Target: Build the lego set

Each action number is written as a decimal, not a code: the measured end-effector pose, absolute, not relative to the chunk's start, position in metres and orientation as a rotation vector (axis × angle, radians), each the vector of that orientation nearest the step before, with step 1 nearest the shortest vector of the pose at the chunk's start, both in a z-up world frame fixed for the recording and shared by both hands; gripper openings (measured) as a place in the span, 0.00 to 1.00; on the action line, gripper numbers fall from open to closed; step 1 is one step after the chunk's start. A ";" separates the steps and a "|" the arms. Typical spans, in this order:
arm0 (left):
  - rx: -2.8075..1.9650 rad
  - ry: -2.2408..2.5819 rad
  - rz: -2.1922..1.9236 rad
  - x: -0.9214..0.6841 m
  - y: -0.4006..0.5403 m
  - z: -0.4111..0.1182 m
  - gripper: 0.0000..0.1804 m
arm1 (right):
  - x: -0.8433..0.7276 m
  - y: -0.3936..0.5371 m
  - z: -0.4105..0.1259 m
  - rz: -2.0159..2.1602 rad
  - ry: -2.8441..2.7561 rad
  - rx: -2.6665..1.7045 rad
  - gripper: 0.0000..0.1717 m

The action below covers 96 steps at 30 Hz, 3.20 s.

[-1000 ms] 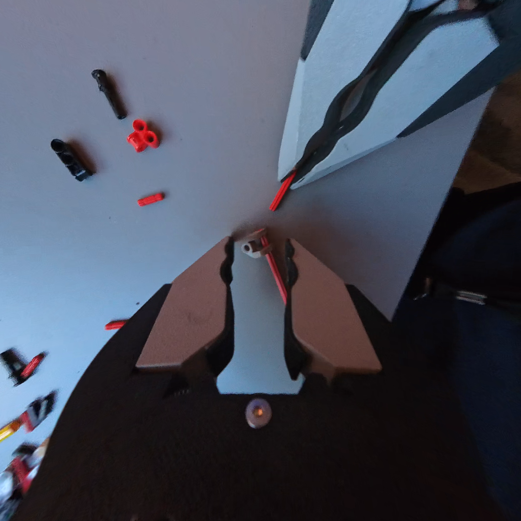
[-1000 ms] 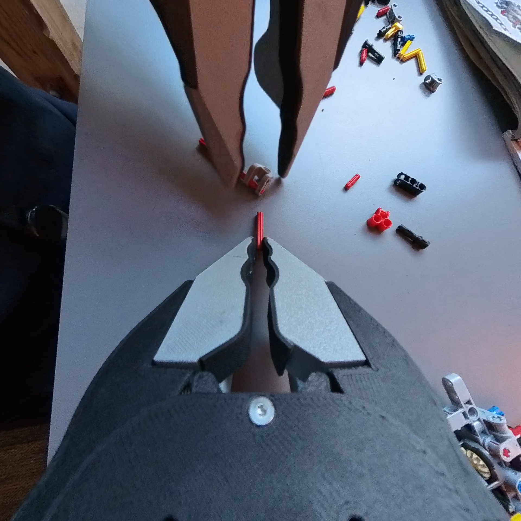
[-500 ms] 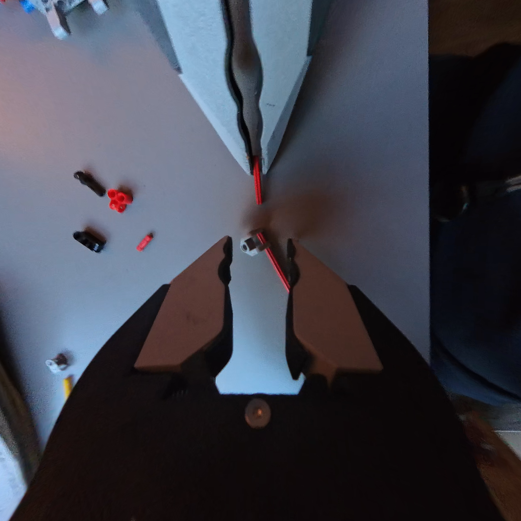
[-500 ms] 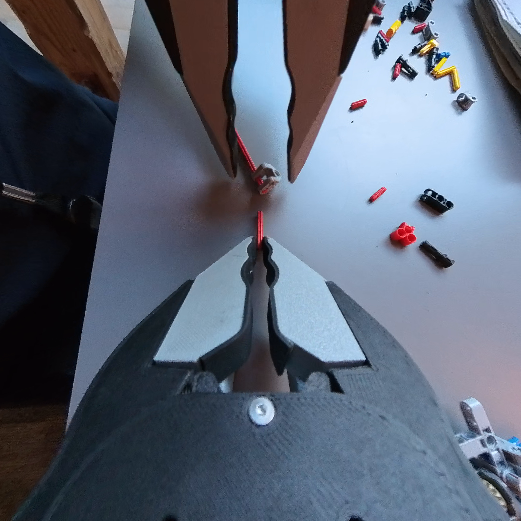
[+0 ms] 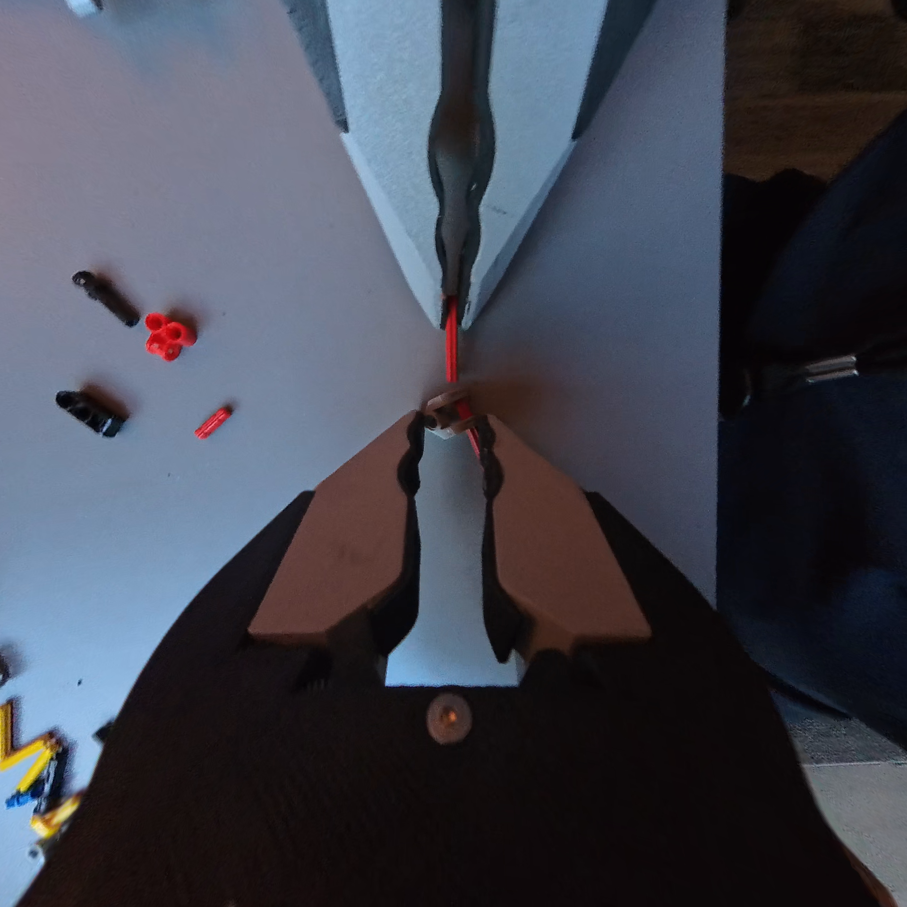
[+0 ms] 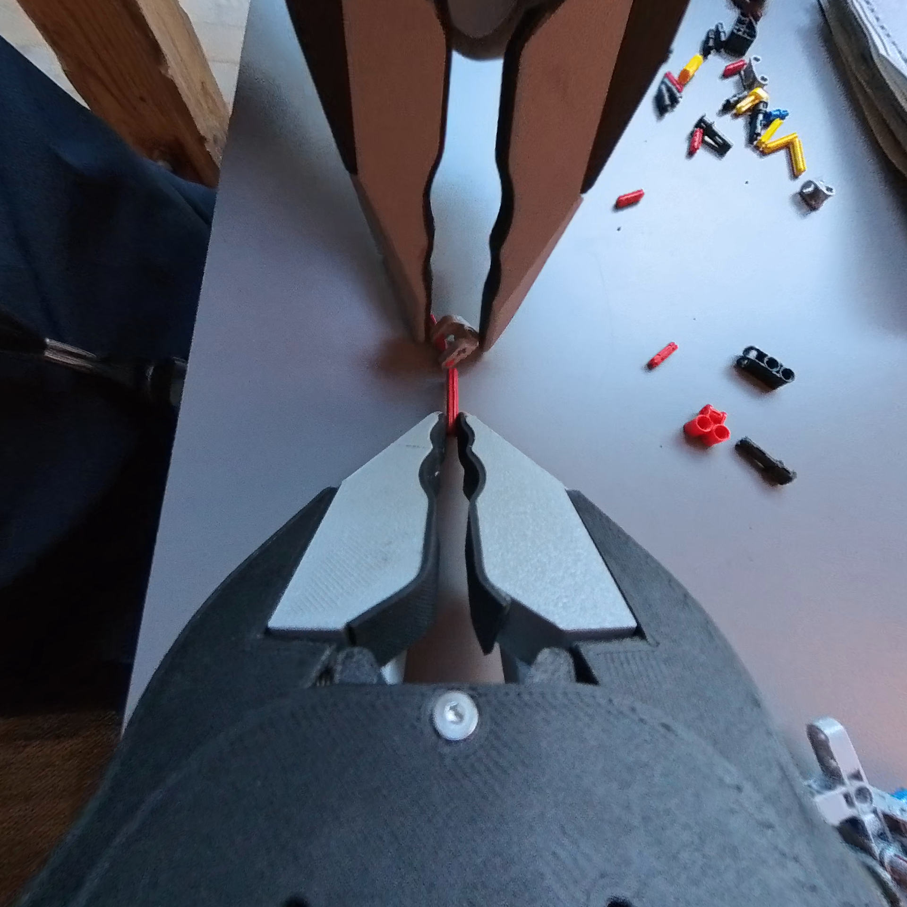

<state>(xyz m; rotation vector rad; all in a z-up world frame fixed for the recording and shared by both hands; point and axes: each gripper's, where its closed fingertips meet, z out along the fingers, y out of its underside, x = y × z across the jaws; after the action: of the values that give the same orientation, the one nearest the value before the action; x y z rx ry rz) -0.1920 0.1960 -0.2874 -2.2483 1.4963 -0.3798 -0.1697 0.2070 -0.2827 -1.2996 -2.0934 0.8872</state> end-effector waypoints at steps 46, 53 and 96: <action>-2.051 1.743 -0.477 -0.189 0.186 -0.287 0.11 | -0.169 0.195 -0.282 0.863 -2.072 -1.315 0.00; -2.045 1.754 -0.477 -0.189 0.186 -0.287 0.11 | -0.168 0.194 -0.283 0.864 -2.084 -1.308 0.00; -2.241 1.624 -0.491 -0.187 0.186 -0.288 0.09 | -0.166 0.191 -0.286 0.965 -2.117 -1.433 0.01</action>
<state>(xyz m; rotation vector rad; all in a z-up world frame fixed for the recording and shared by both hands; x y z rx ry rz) -0.1875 0.1859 -0.2878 -2.2410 1.6243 -0.4913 -0.1665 0.1910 -0.2858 -1.4329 -2.1175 0.9646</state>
